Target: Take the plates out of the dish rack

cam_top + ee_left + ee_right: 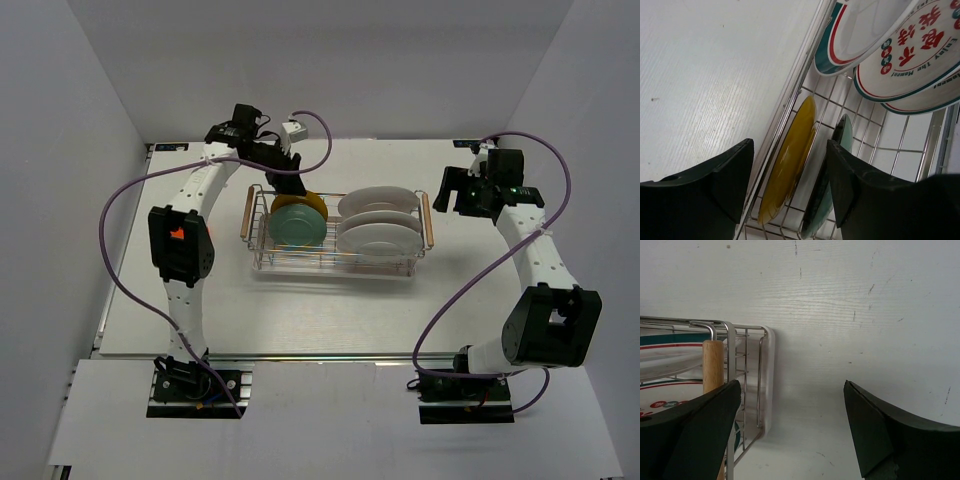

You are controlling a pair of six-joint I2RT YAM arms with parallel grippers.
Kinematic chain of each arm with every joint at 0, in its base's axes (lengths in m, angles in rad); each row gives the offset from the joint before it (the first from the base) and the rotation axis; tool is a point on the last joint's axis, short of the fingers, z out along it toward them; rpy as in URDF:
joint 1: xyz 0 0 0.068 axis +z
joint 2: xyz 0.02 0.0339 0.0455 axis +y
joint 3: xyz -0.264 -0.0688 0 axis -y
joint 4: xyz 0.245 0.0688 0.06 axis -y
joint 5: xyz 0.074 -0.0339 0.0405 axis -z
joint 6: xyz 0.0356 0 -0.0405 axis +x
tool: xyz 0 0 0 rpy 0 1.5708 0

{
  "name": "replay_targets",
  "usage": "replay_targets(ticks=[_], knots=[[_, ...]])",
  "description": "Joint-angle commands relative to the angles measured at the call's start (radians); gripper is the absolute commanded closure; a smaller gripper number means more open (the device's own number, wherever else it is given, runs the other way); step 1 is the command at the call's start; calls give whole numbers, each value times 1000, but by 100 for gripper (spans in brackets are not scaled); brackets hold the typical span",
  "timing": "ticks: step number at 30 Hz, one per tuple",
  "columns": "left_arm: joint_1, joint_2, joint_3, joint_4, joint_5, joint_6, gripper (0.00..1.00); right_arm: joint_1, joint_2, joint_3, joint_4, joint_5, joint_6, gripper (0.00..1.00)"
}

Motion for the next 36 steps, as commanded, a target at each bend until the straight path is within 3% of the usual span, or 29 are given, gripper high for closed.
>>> replay_targets(ticks=[1,6,10,30,36], knots=[[-11,3,-24,16,-21,-1,31,4,-20,32,13,-26,2,11],[-12,9,-37,-23,-7,43,36,4,-32,34,13,-54,2,11],[-12,1,-44,-37,13,46,50,5,-43,26,21,-63,7,11],[-12,-49,-48,-66,26,89,100,4,-26,26,27,-64,13,11],[-1,-34,2,-96,72,141,100,4,-28,32,26,-80,13,11]])
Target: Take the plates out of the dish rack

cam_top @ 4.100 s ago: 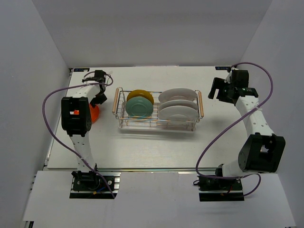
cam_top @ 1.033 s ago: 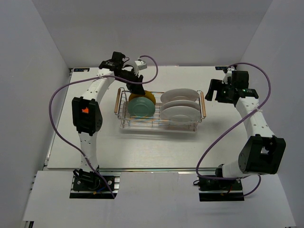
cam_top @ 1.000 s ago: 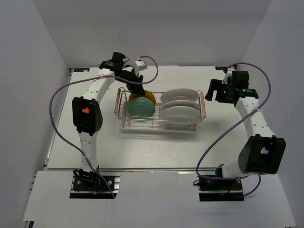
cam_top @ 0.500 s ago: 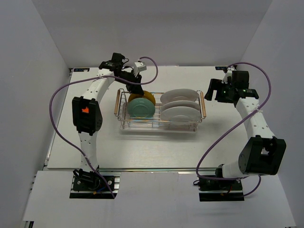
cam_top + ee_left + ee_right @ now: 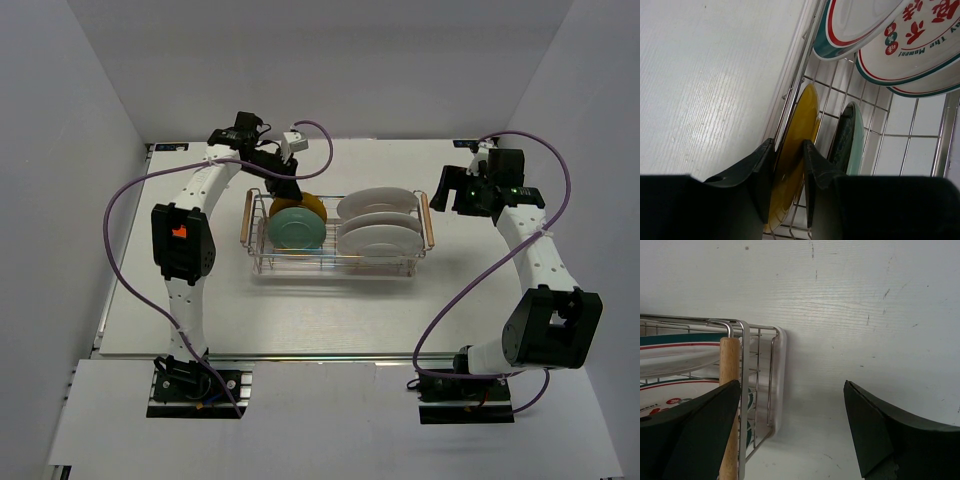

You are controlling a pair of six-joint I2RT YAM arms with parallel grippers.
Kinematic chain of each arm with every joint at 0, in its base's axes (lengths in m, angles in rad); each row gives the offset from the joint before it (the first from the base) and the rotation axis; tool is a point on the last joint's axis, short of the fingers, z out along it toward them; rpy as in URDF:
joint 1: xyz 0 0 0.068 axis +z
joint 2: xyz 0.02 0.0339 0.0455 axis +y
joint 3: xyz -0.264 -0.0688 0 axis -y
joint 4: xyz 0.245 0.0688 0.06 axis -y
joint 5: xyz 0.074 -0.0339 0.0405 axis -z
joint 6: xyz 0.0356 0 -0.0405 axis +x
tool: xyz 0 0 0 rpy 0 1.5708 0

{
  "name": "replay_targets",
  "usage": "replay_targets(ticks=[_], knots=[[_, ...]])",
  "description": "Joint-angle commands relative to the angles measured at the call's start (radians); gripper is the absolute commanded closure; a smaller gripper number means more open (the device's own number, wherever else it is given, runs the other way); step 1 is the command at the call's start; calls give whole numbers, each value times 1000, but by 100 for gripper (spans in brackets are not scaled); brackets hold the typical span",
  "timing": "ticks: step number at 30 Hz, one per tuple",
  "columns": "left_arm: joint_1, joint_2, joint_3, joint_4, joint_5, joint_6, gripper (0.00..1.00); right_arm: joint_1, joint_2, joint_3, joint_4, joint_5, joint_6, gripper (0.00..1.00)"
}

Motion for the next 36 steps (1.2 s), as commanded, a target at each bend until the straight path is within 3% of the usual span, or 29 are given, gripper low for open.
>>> replay_targets(ticks=[1,4,36], knots=[[-2,-60,50,-58,84,57,100,2,-15,32,17,-25,9,11],[-2,-75,67,-116,110,103,100,2,-18,35,17,-38,7,11],[8,-175,183,-168,87,154,100,5,-24,35,4,-142,-33,11]])
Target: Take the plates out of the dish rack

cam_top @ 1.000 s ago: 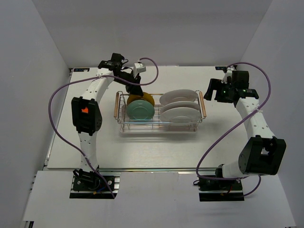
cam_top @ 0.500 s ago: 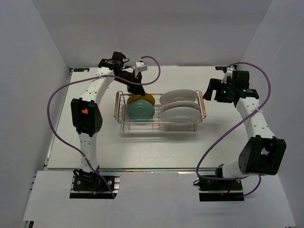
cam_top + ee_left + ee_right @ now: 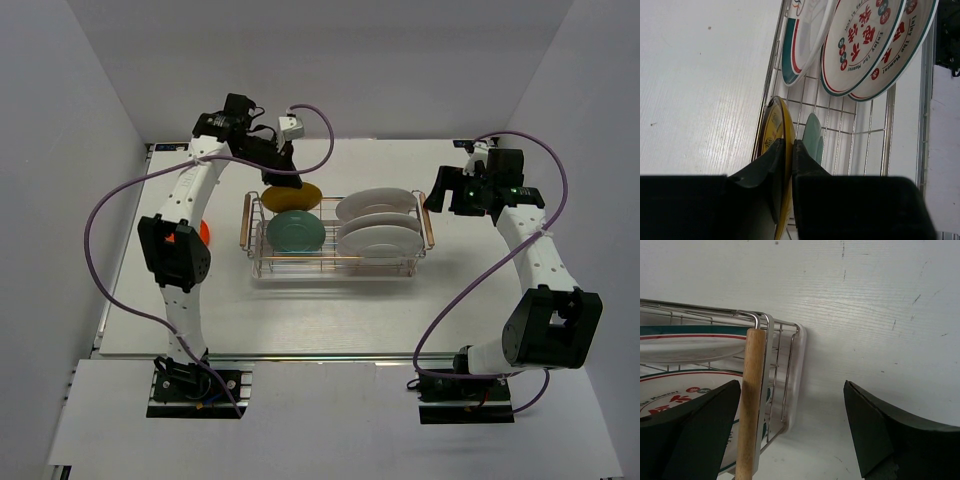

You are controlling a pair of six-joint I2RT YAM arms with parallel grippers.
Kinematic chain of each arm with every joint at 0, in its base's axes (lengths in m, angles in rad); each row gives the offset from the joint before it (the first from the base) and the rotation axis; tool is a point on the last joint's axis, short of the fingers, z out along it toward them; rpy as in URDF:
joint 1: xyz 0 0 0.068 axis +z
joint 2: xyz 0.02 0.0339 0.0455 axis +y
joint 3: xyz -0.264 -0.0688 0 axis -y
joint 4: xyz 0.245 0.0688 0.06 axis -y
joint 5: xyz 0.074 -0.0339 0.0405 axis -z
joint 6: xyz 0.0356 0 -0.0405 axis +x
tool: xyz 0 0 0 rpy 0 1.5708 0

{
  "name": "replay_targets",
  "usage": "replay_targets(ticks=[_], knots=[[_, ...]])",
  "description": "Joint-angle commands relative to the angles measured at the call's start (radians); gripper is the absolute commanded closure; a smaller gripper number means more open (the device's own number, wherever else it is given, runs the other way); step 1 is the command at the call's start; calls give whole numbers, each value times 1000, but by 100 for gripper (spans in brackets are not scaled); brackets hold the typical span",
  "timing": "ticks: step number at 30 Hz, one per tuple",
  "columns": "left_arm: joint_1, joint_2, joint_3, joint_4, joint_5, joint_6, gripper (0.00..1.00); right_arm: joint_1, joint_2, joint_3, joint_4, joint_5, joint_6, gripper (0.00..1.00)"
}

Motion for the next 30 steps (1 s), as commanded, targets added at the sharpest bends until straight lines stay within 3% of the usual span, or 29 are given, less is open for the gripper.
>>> replay_targets(ticks=[1,9,21,26,29,30], knots=[[7,-98,40,19,16,49,100,3,-26,33,8,-33,-23,11],[7,-190,11,0,20,50,100,3,-44,29,7,-49,-31,11],[-13,-440,-231,106,-24,30,100,3,-130,13,30,-140,-34,11],[-13,-482,-279,282,-124,-187,100,3,-158,4,37,-154,-35,11],[-13,-471,-264,440,-306,-405,100,3,-167,2,34,-128,-27,11],[-13,-462,-245,474,-476,-468,100,2,-172,1,36,-119,-20,11]])
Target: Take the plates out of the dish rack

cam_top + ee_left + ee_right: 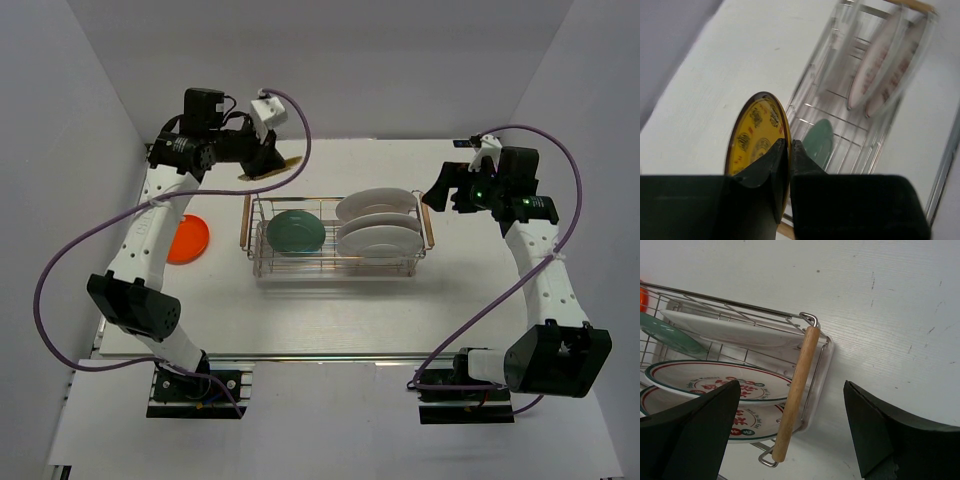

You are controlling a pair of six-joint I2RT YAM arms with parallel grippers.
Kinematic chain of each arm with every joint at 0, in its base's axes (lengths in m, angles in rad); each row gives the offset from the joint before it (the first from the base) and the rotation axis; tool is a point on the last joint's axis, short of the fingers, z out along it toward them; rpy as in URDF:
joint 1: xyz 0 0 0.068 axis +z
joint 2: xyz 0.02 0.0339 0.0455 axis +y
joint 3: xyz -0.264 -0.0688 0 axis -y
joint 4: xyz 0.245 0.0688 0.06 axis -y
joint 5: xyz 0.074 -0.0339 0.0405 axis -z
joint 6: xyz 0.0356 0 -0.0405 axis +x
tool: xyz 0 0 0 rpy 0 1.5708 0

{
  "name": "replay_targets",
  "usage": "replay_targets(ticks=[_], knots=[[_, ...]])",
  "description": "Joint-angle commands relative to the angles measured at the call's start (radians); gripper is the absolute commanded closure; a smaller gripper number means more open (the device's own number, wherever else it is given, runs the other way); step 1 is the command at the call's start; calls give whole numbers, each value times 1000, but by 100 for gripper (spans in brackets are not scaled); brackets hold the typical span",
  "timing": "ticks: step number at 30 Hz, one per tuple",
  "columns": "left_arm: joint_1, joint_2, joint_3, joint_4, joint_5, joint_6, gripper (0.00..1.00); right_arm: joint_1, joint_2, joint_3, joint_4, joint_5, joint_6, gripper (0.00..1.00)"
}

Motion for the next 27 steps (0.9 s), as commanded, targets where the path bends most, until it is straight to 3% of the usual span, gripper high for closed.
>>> replay_targets(ticks=[1,2,3,4,7,12,19,27], knots=[[1,-19,32,241,-372,-396,100,3,-26,-3,34,12,6,11],[1,-15,38,290,-478,-469,100,3,-28,-3,35,10,9,11],[1,0,70,295,-669,-529,100,3,-23,-2,32,0,7,11],[1,7,79,298,-753,-636,100,3,-21,-2,31,-11,7,11],[1,25,81,284,-1101,-768,100,2,-18,-5,31,-7,12,11],[22,48,9,233,-1410,-821,100,2,-26,-12,38,1,18,11],[86,19,-351,471,-1407,-777,100,5,-28,-26,48,-8,26,11],[156,165,-422,579,-1459,-751,100,3,-20,-31,65,24,30,11]])
